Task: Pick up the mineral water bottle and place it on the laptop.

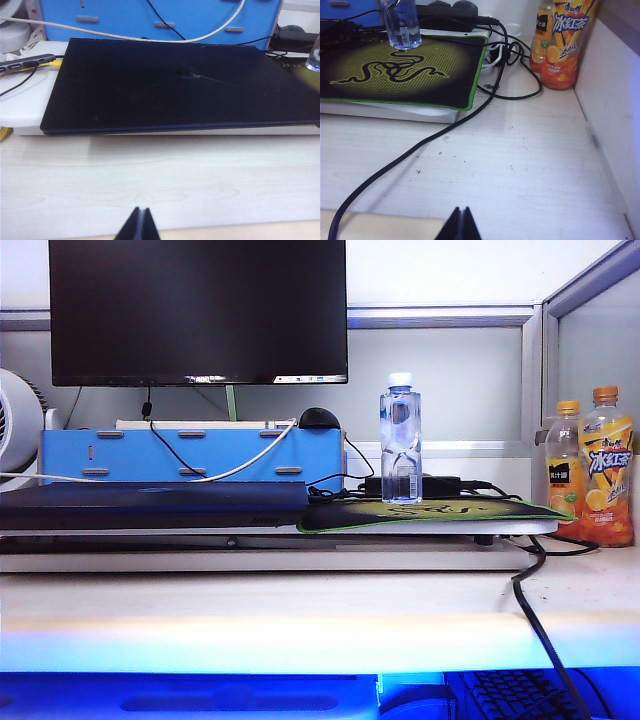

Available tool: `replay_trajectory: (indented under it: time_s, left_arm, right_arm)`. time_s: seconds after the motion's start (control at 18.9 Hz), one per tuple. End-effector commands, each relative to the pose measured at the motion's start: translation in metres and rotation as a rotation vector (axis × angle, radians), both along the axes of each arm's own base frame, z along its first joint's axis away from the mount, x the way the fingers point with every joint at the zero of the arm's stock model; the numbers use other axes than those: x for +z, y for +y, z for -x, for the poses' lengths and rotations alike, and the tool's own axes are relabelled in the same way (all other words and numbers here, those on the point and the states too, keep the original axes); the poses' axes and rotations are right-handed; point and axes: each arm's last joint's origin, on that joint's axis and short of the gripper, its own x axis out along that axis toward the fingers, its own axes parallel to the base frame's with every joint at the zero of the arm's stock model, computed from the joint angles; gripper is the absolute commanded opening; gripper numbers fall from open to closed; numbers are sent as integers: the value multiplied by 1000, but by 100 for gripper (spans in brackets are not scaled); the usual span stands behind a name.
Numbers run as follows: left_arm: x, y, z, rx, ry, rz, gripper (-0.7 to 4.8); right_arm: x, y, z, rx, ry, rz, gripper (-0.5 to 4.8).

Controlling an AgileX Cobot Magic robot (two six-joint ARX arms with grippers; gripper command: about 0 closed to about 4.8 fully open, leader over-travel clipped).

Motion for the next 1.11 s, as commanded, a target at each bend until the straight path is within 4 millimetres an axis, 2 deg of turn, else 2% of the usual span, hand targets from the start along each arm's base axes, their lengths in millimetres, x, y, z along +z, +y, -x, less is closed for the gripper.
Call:
replay_trajectory:
  time_s: [0.05,0.74,0.79,0.9,0.95,1.11]
  left_arm:
    - [0,0,0,-7,4,0,-2]
    - [0,0,0,-7,4,0,-2]
    - [0,0,0,-7,4,0,-2]
    - [0,0,0,-7,4,0,-2]
    - [0,0,0,-7,4,0,-2]
    - [0,0,0,-7,4,0,-2]
  right_arm:
    - [-1,0,0,0,3,-3,0]
    - [-1,0,0,1,2,-4,0]
    - [0,0,0,2,-1,-47,0]
    - [7,2,-1,21,-32,-250,-1]
    - [13,4,0,85,-41,-343,-1]
    - [48,9,6,298,-186,-391,-1]
